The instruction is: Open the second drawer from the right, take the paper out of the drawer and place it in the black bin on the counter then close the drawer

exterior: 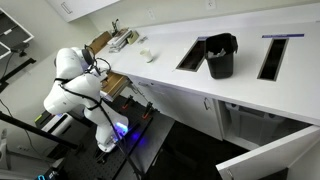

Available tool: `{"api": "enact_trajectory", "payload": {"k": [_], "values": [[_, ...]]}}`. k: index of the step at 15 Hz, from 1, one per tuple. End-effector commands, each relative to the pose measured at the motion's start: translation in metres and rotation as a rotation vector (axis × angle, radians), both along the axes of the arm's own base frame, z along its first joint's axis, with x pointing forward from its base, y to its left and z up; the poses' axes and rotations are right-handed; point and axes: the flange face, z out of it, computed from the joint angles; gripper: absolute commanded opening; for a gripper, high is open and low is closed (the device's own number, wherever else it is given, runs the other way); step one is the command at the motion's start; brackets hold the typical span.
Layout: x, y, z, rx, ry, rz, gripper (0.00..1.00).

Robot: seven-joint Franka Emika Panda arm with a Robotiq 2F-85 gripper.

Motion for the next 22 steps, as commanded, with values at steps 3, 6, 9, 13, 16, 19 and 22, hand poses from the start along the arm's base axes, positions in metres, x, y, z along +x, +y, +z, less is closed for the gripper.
{"api": "enact_trajectory", "payload": {"k": [3, 6, 9, 13, 16, 19, 22], "values": [[0.003, 0.013, -0.010, 0.031, 0.021, 0.024, 0.49], [0.005, 0.016, -0.010, 0.040, 0.015, 0.024, 0.27], [0.005, 0.019, -0.008, 0.040, 0.002, 0.013, 0.05], [-0.001, 0.019, 0.002, -0.014, -0.039, -0.011, 0.00], [-0.010, 0.019, 0.024, -0.068, -0.105, -0.039, 0.00], [-0.020, 0.016, 0.058, -0.143, -0.211, -0.089, 0.00], [-0.035, 0.011, 0.099, -0.185, -0.264, -0.125, 0.01]]}}
